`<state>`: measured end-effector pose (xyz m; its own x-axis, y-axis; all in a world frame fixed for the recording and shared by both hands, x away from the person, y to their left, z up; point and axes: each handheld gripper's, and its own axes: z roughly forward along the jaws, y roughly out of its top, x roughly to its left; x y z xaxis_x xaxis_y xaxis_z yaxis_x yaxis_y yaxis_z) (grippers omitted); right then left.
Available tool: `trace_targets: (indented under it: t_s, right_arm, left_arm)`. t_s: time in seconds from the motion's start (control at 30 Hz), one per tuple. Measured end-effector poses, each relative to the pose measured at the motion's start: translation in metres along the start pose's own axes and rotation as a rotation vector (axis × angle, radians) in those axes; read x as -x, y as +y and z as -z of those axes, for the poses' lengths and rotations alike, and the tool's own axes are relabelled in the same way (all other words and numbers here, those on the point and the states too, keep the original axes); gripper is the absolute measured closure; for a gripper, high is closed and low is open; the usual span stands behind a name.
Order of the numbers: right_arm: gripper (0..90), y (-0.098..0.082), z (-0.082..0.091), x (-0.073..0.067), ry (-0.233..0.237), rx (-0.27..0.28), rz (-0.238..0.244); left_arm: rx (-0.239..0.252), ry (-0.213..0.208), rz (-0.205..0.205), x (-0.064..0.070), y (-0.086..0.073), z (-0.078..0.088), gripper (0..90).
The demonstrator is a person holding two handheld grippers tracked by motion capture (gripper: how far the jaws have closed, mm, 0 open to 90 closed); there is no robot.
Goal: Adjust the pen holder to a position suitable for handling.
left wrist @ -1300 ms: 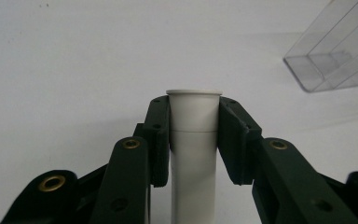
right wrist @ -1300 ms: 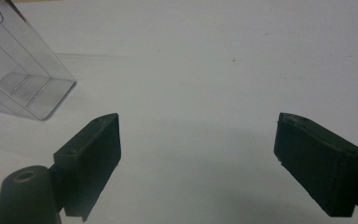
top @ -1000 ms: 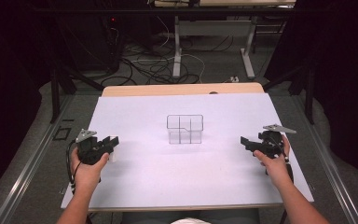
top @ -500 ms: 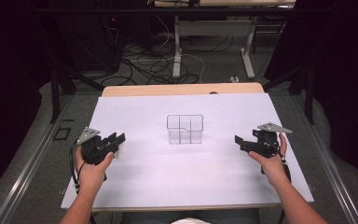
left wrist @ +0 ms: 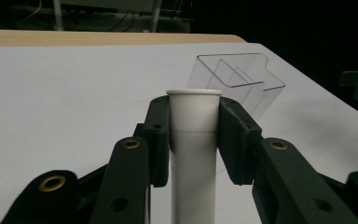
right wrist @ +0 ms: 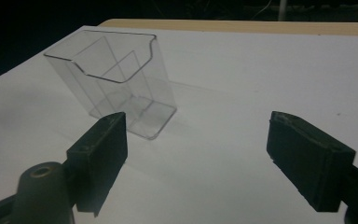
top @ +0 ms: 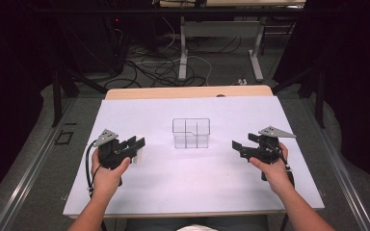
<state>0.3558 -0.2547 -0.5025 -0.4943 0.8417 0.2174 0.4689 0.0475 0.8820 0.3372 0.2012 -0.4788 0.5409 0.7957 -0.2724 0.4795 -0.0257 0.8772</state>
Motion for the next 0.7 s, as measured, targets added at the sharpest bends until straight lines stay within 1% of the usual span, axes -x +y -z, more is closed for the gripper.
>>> trace_targets:
  t_s: [0.1, 0.13, 0.17, 0.2, 0.23, 0.27, 0.33, 0.4, 0.47, 0.5, 0.53, 0.57, 0.6, 0.63, 0.7]
  right_arm:
    - [25.2, 0.002, 0.000, -0.008, 0.018, 0.004, 0.007]
    - [26.7, 0.003, 0.001, -0.013, 0.042, -0.001, -0.001]
    - [26.7, 0.003, 0.001, -0.013, 0.042, -0.001, -0.001]
    - [27.6, 0.004, 0.000, -0.015, 0.053, 0.001, -0.006]
    - [28.3, 0.005, 0.000, -0.017, 0.075, 0.004, -0.013]
    - [28.9, 0.005, 0.000, -0.020, 0.085, 0.007, -0.023]
    - [29.2, 0.006, 0.000, -0.025, 0.121, 0.006, -0.040]
    - [29.6, 0.007, 0.000, -0.031, 0.136, 0.008, -0.056]
    - [29.6, 0.008, -0.001, -0.036, 0.163, -0.002, -0.088]
    - [29.6, 0.007, -0.002, -0.037, 0.173, -0.002, -0.083]
    - [29.6, 0.007, -0.003, -0.039, 0.187, -0.007, -0.085]
    - [30.0, 0.007, -0.004, -0.041, 0.193, -0.007, -0.090]
    - [30.3, 0.006, -0.005, -0.043, 0.197, -0.014, -0.076]
    - [30.6, 0.005, -0.007, -0.045, 0.208, -0.012, -0.066]
    - [30.7, 0.004, -0.009, -0.048, 0.229, -0.031, -0.064]
  left_arm:
    - [0.005, -0.031, -0.004, 0.008, 0.002, -0.006, 67.0]
    - [0.004, -0.040, -0.009, 0.011, 0.003, -0.008, 67.0]
    - [0.004, -0.047, -0.011, 0.014, 0.003, -0.010, 67.0]
    - [0.003, -0.061, -0.016, 0.018, 0.004, -0.013, 67.0]
    - [0.002, -0.068, -0.019, 0.020, 0.005, -0.015, 67.0]
    - [0.001, -0.076, -0.030, 0.023, 0.005, -0.018, 67.0]
    - [-0.006, -0.098, -0.040, 0.029, 0.007, -0.024, 67.0]
    - [-0.009, -0.118, -0.041, 0.036, 0.008, -0.030, 67.0]
    - [-0.011, -0.138, -0.043, 0.041, 0.009, -0.036, 67.0]
    - [-0.005, -0.147, -0.043, 0.045, 0.010, -0.040, 67.0]
    - [-0.008, -0.156, -0.036, 0.048, 0.010, -0.042, 67.0]
    - [-0.007, -0.165, -0.040, 0.050, 0.011, -0.045, 67.0]
    - [-0.014, -0.173, -0.053, 0.053, 0.013, -0.048, 67.0]
    - [-0.009, -0.177, -0.049, 0.055, 0.013, -0.051, 67.0]
    - [-0.010, -0.190, -0.048, 0.060, 0.014, -0.058, 67.0]
